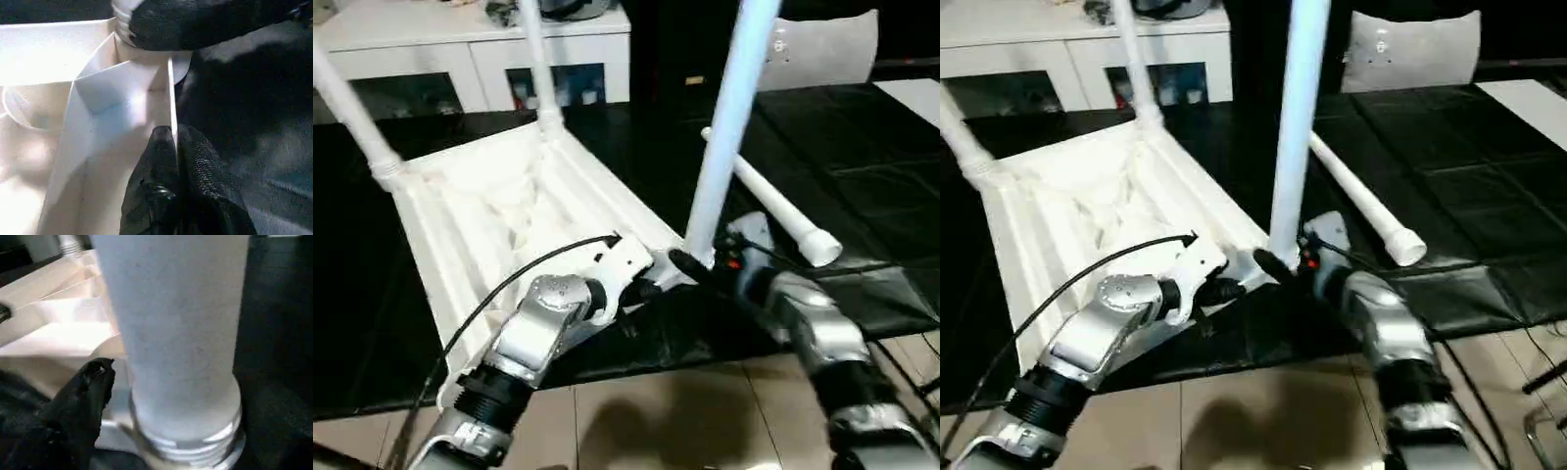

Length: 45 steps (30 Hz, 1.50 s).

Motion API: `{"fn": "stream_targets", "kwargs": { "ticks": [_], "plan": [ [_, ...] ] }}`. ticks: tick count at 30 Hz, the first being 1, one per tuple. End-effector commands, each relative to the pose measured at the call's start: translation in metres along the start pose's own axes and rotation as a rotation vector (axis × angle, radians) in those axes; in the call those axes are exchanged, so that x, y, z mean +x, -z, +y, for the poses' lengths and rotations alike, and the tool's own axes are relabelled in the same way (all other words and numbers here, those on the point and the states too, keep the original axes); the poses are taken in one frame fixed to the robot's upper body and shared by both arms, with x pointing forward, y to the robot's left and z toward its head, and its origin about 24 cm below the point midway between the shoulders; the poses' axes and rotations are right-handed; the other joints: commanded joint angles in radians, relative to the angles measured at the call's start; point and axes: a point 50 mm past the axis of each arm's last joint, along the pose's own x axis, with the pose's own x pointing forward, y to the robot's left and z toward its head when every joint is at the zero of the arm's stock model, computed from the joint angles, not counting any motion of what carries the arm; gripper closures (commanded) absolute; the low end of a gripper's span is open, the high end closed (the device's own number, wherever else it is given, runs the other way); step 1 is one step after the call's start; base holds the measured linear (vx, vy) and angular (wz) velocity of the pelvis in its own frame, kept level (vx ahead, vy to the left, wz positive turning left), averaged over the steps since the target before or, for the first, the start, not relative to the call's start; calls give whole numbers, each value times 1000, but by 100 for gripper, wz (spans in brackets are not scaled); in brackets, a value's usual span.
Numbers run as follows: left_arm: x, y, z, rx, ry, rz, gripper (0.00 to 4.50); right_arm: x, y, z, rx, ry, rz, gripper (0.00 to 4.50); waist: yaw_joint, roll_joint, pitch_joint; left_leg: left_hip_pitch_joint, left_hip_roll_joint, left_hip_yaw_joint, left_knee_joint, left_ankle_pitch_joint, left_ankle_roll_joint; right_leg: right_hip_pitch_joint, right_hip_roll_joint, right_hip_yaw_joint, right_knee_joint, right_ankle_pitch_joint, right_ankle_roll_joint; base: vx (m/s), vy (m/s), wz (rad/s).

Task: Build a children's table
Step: Rotate leg to tighten

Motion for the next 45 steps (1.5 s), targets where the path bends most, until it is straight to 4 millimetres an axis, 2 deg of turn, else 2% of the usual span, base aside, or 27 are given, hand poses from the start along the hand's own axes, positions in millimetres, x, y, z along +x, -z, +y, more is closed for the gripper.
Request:
{"fn": "stream_targets", "kwargs": {
  "ticks": [1, 6, 7, 10, 13, 15, 17, 19, 21, 24, 32, 38, 41, 42, 44, 45],
  "plan": [
    [-4, 15, 0, 35, 90, 78, 450, -5, -8, 5, -48, -126, -4, 11, 3, -9, -51, -5, 36, -9, -62, -173, 119, 61, -58, 52, -85, -215, -199, 0, 0, 0],
    [-13, 24, 2, 110, 197, 135, 450, -17, -14, 1, -127, -221, 44, 5, 4, -9, -47, -2, 37, -11, -66, -201, 98, 57, -60, 52, -91, -280, -182, 0, 0, 0],
    [-20, 28, 1, 159, 287, 158, 450, -22, -16, 0, -188, -274, 76, 5, 6, -10, -49, -1, 38, -12, -67, -207, 97, 57, -61, 51, -91, -286, -183, 0, 0, 0],
    [-26, 32, -1, 219, 386, 183, 450, -25, -17, 1, -237, -343, 109, 5, 7, -9, -52, -1, 41, -10, -64, -176, 100, 58, -59, 55, -80, -213, -206, 0, 0, 0],
    [-31, 35, -2, 272, 468, 220, 450, -28, -17, 3, -265, -415, 139, 5, 20, -11, -53, 1, 42, -7, -62, -155, 112, 58, -59, 55, -74, -174, -225, 0, 0, 0],
    [-32, 35, -1, 287, 491, 231, 450, -28, -17, 4, -256, -452, 150, 5, 26, -8, -53, 3, 44, -6, -61, -150, 111, 56, -59, 55, -70, -162, -235, 0, 0, 0],
    [-32, 34, -1, 297, 504, 230, 450, -28, -16, 7, -248, -483, 159, 41, 31, -9, -53, 2, 44, -7, -62, -151, 108, 58, -59, 55, -69, -155, -238, 0, 0, 0],
    [-32, 32, 0, 310, 518, 230, 450, -27, -14, 9, -245, -509, 162, 43, 33, -11, -53, 2, 45, -7, -64, -166, 99, 60, -62, 55, -70, -176, -232, 0, 0, 0],
    [-31, 32, 1, 322, 528, 231, 450, -25, -13, 11, -242, -530, 162, 77, 33, -10, -52, 1, 44, -8, -64, -169, 95, 60, -62, 55, -73, -191, -226, 0, 0, 0],
    [-30, 32, 2, 333, 534, 231, 450, -20, -10, 16, -240, -554, 159, 99, 34, -9, -53, 1, 44, -8, -64, -171, 88, 60, -64, 55, -74, -208, -219, 0, 0, 0],
    [-30, 34, 2, 329, 547, 230, 450, -17, -8, 20, -197, -591, 155, 170, 36, -11, -55, 0, 44, -8, -63, -157, 88, 61, -63, 55, -70, -181, -225, 0, 0, 0],
    [-31, 35, -3, 254, 529, 173, 450, -18, -5, 25, -132, -617, 137, 188, 39, -9, -55, 1, 47, -8, -64, -156, 90, 61, -64, 56, -68, -179, -228, 0, 0, 0],
    [-28, 35, -10, 159, 459, 122, 450, -9, 5, 30, -74, -533, 167, 189, 36, -12, -53, -2, 48, -9, -66, -153, 83, 63, -64, 55, -67, -180, -227, 0, 0, 0],
    [-27, 35, -11, 138, 443, 113, 450, -6, 8, 30, -60, -500, 177, 189, 31, -10, -49, -1, 46, -8, -69, -175, 77, 59, -62, 55, -72, -218, -222, 0, 0, 0],
    [-24, 34, -13, 94, 400, 97, 450, 1, 12, 31, -39, -444, 177, 189, 21, -9, -38, 5, 43, -9, -75, -248, 55, 54, -64, 54, -89, -351, -190, 0, 0, 0],
    [-24, 33, -13, 89, 393, 94, 450, 2, 12, 31, -35, -438, 175, 189, 13, -10, -32, 11, 40, -14, -78, -302, 39, 54, -65, 50, -100, -469, -157, 0, 0, 0]
  ]
}}
